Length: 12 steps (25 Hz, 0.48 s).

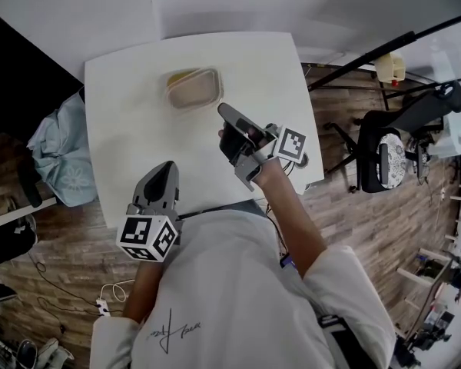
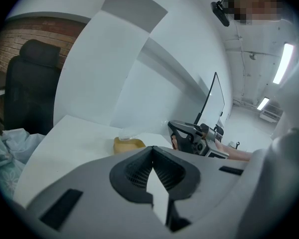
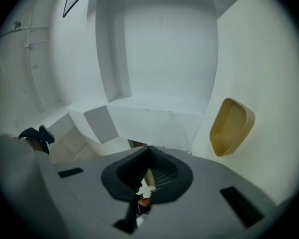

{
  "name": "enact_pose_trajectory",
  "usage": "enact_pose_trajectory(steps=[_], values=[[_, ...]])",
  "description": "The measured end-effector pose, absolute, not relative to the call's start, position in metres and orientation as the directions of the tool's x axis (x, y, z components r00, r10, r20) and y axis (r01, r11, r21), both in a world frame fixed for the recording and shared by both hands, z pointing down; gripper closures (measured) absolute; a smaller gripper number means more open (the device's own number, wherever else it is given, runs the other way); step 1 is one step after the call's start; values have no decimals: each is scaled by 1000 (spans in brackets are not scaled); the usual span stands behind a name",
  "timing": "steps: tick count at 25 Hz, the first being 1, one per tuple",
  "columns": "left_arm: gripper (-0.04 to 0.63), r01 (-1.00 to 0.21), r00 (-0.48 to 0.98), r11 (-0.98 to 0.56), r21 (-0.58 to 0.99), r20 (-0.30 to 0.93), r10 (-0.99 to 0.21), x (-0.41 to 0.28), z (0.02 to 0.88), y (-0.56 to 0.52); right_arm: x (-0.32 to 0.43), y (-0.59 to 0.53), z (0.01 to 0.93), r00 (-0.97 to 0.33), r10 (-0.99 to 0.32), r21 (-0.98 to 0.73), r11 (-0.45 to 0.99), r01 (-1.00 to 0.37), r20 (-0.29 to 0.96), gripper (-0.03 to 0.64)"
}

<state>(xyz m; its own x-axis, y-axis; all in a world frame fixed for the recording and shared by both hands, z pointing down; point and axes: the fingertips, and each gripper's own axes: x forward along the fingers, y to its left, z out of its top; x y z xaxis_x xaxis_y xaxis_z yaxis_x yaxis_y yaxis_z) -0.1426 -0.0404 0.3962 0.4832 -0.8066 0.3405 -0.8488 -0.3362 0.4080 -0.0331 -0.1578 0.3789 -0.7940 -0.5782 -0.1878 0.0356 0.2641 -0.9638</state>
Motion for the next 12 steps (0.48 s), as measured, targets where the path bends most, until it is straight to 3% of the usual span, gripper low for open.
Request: enact_pose_trajectory(steps=[12], values=[[588, -846, 489, -349, 403, 325, -810, -141, 394, -38, -39, -135, 350, -799, -549, -952, 294, 90, -245, 606]])
